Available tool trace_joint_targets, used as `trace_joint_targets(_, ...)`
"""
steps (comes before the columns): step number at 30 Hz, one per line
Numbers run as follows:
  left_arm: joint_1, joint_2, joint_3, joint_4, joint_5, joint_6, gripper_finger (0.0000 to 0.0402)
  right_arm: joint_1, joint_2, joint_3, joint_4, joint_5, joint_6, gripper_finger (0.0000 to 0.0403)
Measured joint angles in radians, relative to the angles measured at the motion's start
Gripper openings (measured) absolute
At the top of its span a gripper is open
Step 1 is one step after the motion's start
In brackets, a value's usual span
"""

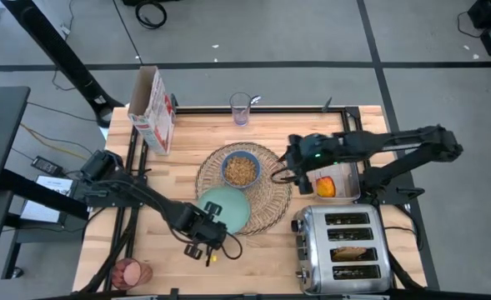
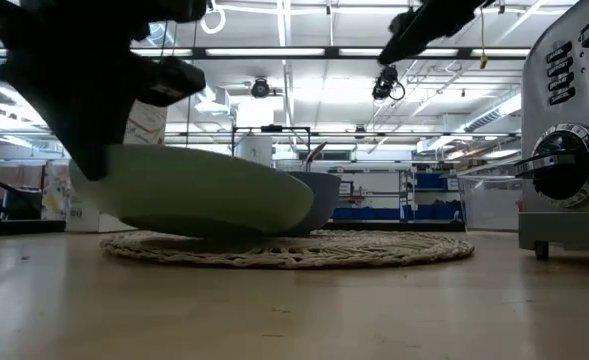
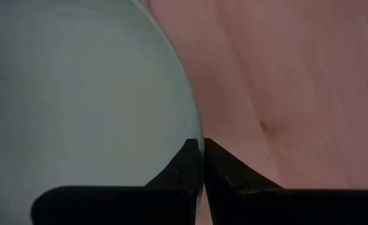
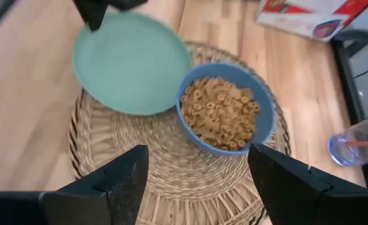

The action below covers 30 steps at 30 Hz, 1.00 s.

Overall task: Arrange a breakfast setting
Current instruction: Put the green plate on the table mat, then adjust the bowl on the table mat

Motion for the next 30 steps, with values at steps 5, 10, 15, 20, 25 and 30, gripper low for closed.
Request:
trace_joint_targets(5, 0.024, 0.003, 0.0, 0.002, 0.006, 0.0, 0.002, 0.0, 0.155, 0.041, 0.002, -0.019, -0.104, 0.0262)
trace_joint_targets(10, 0.026, -0.002, 0.0, 0.008, 0.055, -0.003, 0.0035, -0.004, 0.304, 0.077, 0.03, -0.027, -0.189, 0.0247)
trace_joint_targets(15, 0.013, -0.002, 0.0, 0.008, 0.08, -0.02, 0.0076, -0.015, 0.416, 0.105, 0.094, -0.048, -0.278, 0.0232)
trace_joint_targets(20, 0.009, -0.006, 0.0, 0.004, 0.08, -0.035, 0.0116, -0.053, 0.51, 0.133, 0.101, -0.075, -0.284, 0.0211)
trace_joint_targets(25, 0.009, -0.049, 0.0, -0.032, 0.087, -0.126, 0.0135, -0.081, 0.563, 0.14, 0.133, -0.085, -0.303, 0.019)
trace_joint_targets(30, 0.009, -0.143, 0.0, -0.083, 0.088, -0.201, 0.0137, -0.098, 0.594, 0.139, 0.136, -0.116, -0.342, 0.0169)
